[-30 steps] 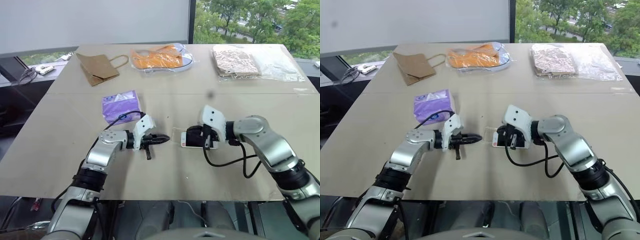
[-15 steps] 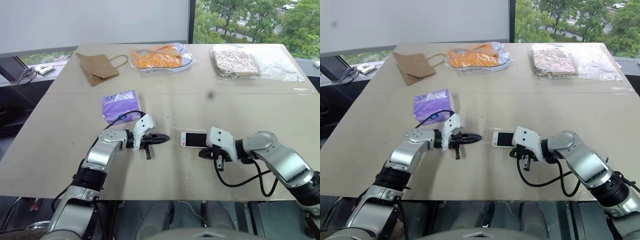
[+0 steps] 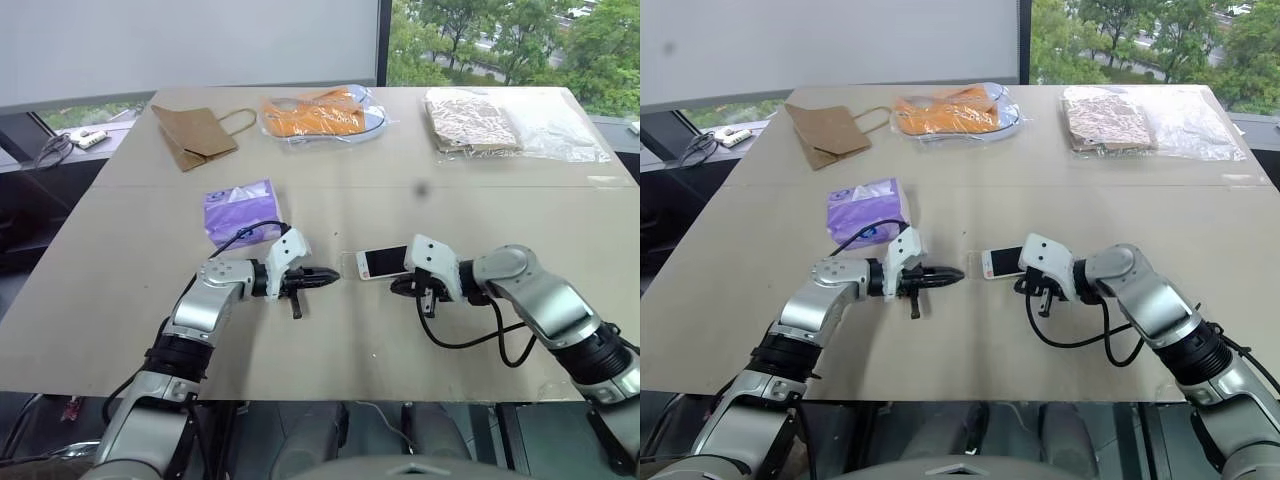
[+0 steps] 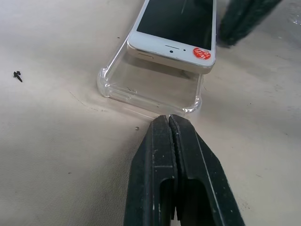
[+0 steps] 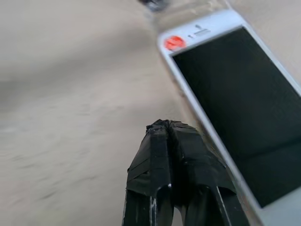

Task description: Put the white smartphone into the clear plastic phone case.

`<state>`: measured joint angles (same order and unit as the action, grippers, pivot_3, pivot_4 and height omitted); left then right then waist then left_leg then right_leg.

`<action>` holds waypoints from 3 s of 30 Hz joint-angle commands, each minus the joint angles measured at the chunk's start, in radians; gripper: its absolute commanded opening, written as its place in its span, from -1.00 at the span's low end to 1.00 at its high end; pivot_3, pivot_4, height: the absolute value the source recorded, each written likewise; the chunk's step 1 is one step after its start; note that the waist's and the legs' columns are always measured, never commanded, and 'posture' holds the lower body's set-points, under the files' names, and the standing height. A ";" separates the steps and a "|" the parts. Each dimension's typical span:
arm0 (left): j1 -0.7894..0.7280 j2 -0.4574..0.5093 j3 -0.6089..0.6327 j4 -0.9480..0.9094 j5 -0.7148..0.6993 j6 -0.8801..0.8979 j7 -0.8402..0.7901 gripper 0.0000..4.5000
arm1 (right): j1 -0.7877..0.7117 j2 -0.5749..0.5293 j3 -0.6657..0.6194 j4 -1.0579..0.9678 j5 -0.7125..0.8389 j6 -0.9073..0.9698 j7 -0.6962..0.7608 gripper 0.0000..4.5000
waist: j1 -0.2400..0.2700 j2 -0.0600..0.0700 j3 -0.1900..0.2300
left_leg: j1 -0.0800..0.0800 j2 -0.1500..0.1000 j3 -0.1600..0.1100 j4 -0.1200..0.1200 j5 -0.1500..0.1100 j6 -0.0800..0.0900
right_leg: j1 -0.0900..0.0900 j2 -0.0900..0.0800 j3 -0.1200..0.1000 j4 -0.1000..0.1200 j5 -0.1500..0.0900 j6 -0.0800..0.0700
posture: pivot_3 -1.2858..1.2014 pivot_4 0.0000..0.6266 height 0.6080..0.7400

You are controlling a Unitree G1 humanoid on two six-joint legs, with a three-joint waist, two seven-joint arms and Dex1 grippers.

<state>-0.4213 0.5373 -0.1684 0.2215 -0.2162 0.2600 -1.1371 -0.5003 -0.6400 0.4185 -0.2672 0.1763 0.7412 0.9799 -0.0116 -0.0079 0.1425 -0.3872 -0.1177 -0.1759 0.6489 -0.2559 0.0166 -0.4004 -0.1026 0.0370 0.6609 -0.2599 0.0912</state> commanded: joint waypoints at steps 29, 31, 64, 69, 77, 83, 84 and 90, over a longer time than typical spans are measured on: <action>0.065 0.022 0.040 -0.188 -0.118 0.108 0.006 -0.99 | -0.079 0.142 -0.060 0.057 0.014 -0.086 -0.032 -1.00 | -0.005 0.000 0.000 | -0.011 0.000 0.001 0.000 0.001 -0.001 | -0.011 0.000 0.002 0.002 0.000 0.000 | 0.03 -0.52 1.00; 0.051 0.005 0.031 -0.180 -0.107 0.112 0.026 -0.99 | -0.072 0.122 -0.097 0.005 0.065 -0.047 -0.011 -1.00 | -0.001 0.000 0.001 | -0.011 0.000 0.001 0.000 0.001 -0.001 | -0.012 0.000 0.002 0.001 0.000 0.000 | 0.03 -0.52 1.00; 0.057 -0.001 -0.046 -0.154 -0.031 0.081 0.047 -0.99 | -0.070 0.132 0.000 0.018 0.079 0.018 -0.002 -1.00 | -0.005 0.000 0.000 | -0.011 0.000 0.002 0.001 0.001 -0.001 | -0.012 0.000 0.003 0.002 0.000 0.000 | 0.03 -0.52 1.00; 0.058 0.003 0.011 -0.157 -0.079 0.088 0.046 -0.99 | -0.125 0.172 -0.106 0.038 0.152 0.024 -0.019 -1.00 | -0.008 0.000 0.000 | -0.011 0.000 0.002 0.001 0.001 -0.001 | -0.012 0.000 0.003 0.002 0.000 0.000 | 0.03 -0.52 1.00; 0.100 0.039 0.129 -0.214 -0.174 0.152 0.064 -0.99 | -0.256 0.220 -0.011 0.351 -0.061 -0.192 -0.110 -1.00 | -0.019 0.000 0.000 | -0.011 0.000 0.002 0.001 0.001 -0.001 | -0.012 0.001 0.003 0.002 0.000 0.000 | 0.03 -0.52 1.00; 0.117 0.042 0.133 -0.220 -0.137 0.167 0.130 -0.99 | -0.237 0.202 0.073 0.381 -0.106 -0.230 0.005 -1.00 | -0.028 0.000 0.000 | -0.012 0.000 0.003 0.001 0.001 -0.001 | -0.013 0.000 0.003 0.002 0.000 -0.001 | 0.03 -0.52 1.00; 0.122 0.040 0.130 -0.223 -0.132 0.169 0.140 -0.99 | -0.225 0.190 0.087 0.363 -0.110 -0.227 0.028 -1.00 | -0.029 0.000 0.000 | -0.012 0.000 0.002 0.001 0.001 -0.001 | -0.013 0.000 0.003 0.002 0.000 -0.001 | 0.03 -0.52 1.00; 0.165 0.022 0.116 -0.268 -0.132 0.189 0.186 -0.99 | -0.199 0.193 0.097 0.357 -0.162 -0.240 -0.005 -1.00 | -0.030 0.000 0.000 | -0.011 0.000 0.003 0.001 0.001 -0.001 | -0.012 0.001 0.003 0.003 0.000 -0.001 | 0.03 -0.52 1.00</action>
<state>-0.2615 0.5578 -0.0528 0.0018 -0.3449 0.4472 -0.9604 -0.7170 -0.4459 0.4938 0.0780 0.0496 0.5047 0.9887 -0.0412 -0.0075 0.1426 -0.3981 -0.1172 -0.1734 0.6506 -0.2553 0.0156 -0.4128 -0.1016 0.0404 0.6641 -0.2595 0.0907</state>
